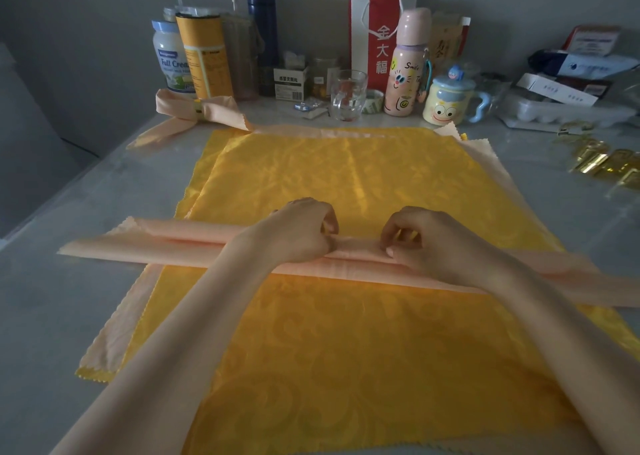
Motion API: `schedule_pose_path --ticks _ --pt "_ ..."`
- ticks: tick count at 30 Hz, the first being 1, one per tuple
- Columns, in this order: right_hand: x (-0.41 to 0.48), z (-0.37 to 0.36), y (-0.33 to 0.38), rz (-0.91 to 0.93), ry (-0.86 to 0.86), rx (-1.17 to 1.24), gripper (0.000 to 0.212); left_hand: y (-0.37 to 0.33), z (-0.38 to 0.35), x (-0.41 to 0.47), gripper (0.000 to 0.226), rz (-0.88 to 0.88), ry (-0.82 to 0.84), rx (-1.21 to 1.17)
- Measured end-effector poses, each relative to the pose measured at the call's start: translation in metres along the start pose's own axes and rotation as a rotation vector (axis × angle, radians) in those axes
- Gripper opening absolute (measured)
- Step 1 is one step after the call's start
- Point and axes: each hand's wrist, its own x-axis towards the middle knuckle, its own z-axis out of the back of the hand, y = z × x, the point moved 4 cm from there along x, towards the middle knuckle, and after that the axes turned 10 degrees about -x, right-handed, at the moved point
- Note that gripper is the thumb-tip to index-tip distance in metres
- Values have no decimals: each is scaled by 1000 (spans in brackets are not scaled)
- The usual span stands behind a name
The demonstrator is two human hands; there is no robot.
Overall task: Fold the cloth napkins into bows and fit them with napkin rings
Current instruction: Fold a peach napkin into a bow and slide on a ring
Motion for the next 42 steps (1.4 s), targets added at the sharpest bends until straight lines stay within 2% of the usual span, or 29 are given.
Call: schedule_pose_path --ticks 5,8,13,15,18,19,21,24,25,28,32,34,37,42 --pt "-4 4 3 -7 -28 105 19 -9 4 -8 28 -42 0 -10" --pt "-6 4 11 30 -17 49 23 -16 7 -16 20 -40 -19 34" --pt "-12 -2 19 71 44 -11 27 -26 4 -28 16 12 112 75" --pt "-15 -1 20 61 123 -26 24 -28 4 -28 24 23 130 91" --pt "-21 3 20 32 312 56 4 -27 1 -25 31 65 153 79" --pt "-22 5 20 20 330 86 7 -26 1 -24 30 74 165 73" --pt "-16 5 17 -19 243 119 16 -24 -2 -23 25 92 185 79" --pt "-4 -10 14 -82 -10 15 17 -21 -5 -22 26 120 184 90" --pt "-2 -17 16 -62 -83 -65 17 -20 -6 -21 28 129 178 87" --pt "1 -36 22 105 -222 -234 41 -19 -8 -20 35 142 162 81" --pt "-1 -42 19 101 -382 -382 31 -20 -10 -17 39 130 207 107" --pt "-2 -44 20 94 -385 -471 29 -16 -11 -15 41 161 239 98" --pt "-4 -42 16 11 -382 -471 34 -13 -8 -11 43 204 267 103" --pt "3 -41 15 -78 -230 -399 50 -13 -5 -18 45 182 214 115"
